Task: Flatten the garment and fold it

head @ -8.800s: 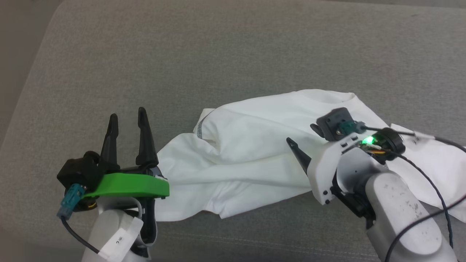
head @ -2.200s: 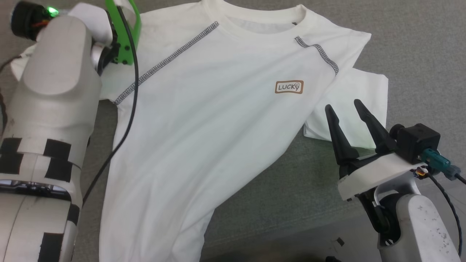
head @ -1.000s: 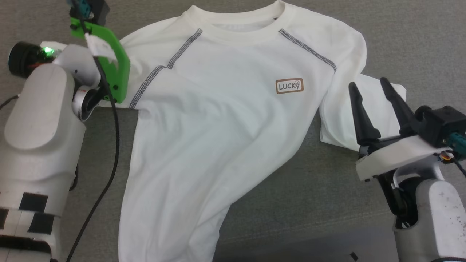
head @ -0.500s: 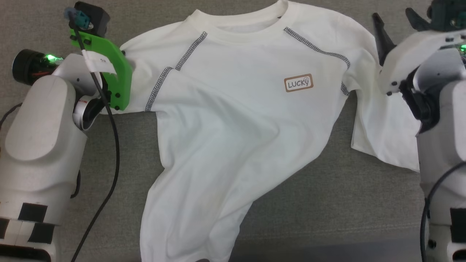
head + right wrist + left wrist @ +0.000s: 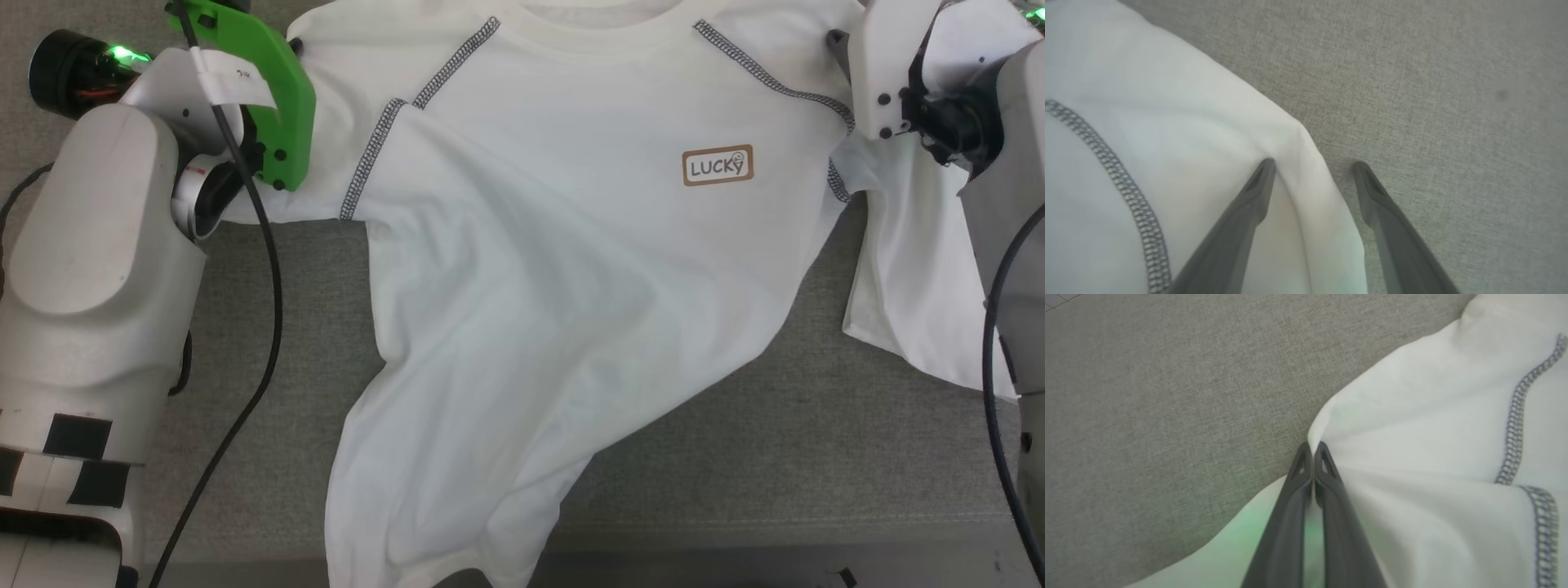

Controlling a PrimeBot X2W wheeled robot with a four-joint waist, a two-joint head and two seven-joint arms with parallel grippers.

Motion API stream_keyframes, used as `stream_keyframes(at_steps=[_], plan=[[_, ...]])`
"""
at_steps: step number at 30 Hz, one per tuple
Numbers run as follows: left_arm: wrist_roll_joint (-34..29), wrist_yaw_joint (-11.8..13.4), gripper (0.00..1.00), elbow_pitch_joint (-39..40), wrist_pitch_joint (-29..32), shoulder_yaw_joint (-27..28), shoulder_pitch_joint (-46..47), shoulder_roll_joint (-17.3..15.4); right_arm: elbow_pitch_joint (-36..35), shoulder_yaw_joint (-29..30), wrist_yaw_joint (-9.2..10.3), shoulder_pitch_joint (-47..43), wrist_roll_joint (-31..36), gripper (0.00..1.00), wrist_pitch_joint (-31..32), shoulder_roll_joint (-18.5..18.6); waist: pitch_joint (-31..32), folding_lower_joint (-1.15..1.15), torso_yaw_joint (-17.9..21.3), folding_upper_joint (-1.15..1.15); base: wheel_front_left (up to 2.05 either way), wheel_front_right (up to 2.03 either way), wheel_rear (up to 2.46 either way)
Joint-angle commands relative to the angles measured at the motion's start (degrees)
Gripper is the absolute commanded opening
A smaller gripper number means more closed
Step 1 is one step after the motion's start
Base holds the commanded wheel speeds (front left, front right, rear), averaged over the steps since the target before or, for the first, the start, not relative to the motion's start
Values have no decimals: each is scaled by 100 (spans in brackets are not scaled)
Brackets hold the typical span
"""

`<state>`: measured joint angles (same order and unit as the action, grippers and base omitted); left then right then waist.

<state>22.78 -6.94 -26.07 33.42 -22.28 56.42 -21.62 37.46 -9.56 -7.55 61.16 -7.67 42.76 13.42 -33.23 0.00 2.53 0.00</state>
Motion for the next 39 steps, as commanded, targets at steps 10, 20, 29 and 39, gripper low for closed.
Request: stream_keyframes(at_steps=[10,20,29,39], plan=[[120,-35,0,-28,-205,-264,252,-171,-364,-487,6,11,-582,0,693,388,31,0,-14,0,0,0,0],[-34,25,0,344,-979,-89,1231,-621,-1184,-349,6,902,-251,0,-196,792,63,0,75,0,0,0,0],[-739,833,0,438,-2050,326,2582,-841,-1439,80,6,2162,490,0,-831,731,-151,0,168,0,0,0,0],[-1080,1489,0,607,-3321,814,3833,-959,-1573,931,6,3542,1806,0,-2077,314,-424,0,284,0,0,0,0]])
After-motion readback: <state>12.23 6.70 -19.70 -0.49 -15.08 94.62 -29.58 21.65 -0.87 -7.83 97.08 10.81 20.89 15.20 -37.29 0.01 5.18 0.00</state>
